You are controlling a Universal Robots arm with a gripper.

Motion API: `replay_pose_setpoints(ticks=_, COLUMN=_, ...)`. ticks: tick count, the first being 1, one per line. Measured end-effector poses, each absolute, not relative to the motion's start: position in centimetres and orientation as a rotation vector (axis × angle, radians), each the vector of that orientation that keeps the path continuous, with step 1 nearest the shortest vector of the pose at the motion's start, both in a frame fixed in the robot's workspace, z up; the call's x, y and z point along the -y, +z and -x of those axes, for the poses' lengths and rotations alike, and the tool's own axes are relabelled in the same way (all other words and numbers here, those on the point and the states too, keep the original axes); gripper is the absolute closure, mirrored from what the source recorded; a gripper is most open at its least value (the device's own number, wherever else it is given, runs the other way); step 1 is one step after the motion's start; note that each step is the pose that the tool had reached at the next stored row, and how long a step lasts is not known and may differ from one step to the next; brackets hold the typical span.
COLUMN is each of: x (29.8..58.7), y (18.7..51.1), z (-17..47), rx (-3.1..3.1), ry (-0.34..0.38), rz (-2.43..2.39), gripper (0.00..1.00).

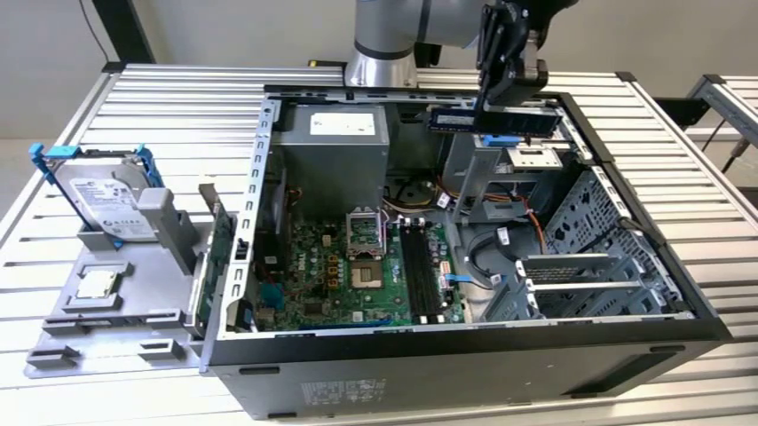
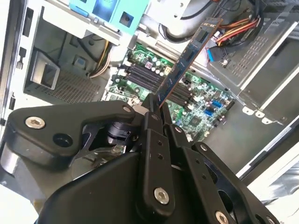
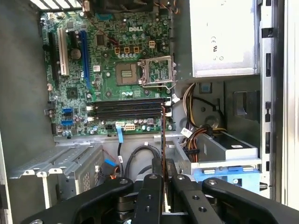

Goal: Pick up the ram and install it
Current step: 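Insert the ram into the slot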

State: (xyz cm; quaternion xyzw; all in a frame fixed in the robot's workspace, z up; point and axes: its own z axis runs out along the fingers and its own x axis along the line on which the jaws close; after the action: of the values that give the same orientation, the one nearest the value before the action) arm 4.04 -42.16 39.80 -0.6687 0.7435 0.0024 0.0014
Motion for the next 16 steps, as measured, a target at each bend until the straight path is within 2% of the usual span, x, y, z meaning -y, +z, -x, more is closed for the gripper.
replay_pose_setpoints(ticks=16, x=42.16, y=39.80, z=-4.04, rx=-2.541, ry=0.007, rz=1.842, gripper=1.00)
